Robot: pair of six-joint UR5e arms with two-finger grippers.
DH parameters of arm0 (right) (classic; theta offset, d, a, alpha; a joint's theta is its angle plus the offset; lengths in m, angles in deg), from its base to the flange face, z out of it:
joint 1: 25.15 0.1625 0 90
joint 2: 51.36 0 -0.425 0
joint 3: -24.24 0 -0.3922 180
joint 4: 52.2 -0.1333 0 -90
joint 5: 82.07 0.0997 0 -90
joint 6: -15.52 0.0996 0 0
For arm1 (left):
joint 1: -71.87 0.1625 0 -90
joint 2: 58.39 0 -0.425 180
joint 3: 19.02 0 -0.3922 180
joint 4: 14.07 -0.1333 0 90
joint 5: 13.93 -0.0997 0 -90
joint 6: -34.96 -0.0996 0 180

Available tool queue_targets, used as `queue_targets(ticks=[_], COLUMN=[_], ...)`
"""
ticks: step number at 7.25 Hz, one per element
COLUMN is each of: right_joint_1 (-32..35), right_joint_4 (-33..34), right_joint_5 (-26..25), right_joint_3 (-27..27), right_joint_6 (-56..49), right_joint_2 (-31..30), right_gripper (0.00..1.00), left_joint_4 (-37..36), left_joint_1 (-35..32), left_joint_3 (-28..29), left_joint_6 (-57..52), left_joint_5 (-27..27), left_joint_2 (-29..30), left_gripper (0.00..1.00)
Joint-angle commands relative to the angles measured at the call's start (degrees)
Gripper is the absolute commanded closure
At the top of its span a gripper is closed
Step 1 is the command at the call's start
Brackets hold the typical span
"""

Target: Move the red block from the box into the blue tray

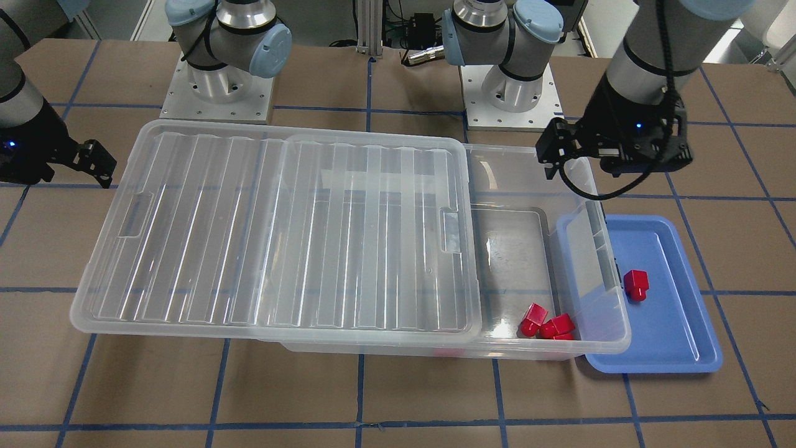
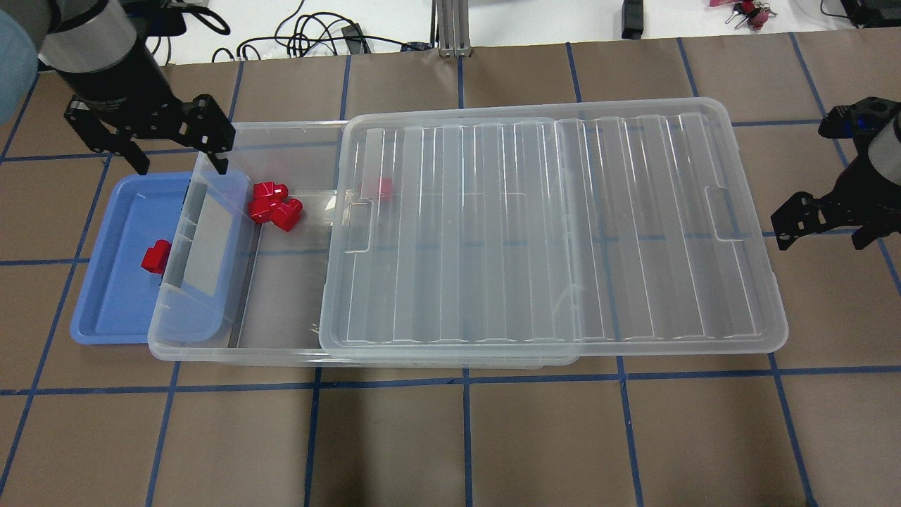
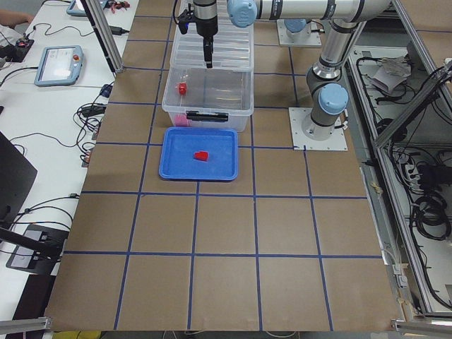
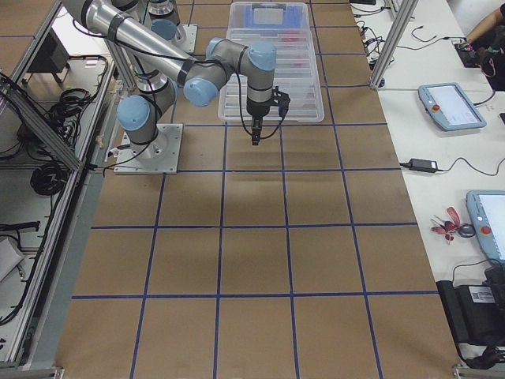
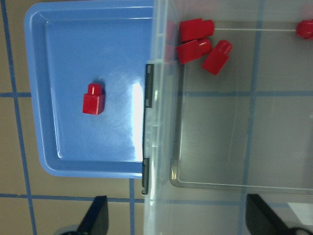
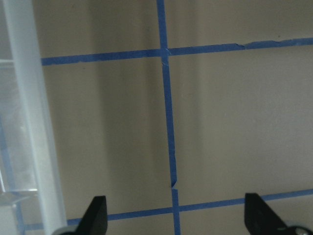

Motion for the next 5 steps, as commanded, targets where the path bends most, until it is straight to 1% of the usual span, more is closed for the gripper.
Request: queue_targets(ticks=[1, 2, 4, 5], right_joint_1=[0.7, 2.6, 8.9, 11.0], right_joint_4=[0.8, 0.8, 2.8, 3.9], right_joint_5=[4.6, 4.6, 4.7, 4.8], right_joint_3=[0.5, 0.5, 0.3, -0.1], right_joint_6=[2.3, 2.9, 6.1, 10.2], right_joint_2=[0.2, 0.2, 0.6, 1.1], right_gripper=[0.0, 0.0, 0.0, 0.0], left_joint_4=[0.1, -0.2, -0.6, -0.3], left_joint_1=[-4.8, -3.9, -0.2, 0.5], left_joint_3=[-2.0, -2.6, -3.0, -3.5], left_joint_6=[7.1, 6.0, 4.9, 6.1], left_joint_5=[2.0, 3.3, 2.9, 2.9], left_joint_2=[-0.8, -2.2, -3.6, -3.6], left_gripper=[0.0, 0.0, 0.0, 0.0])
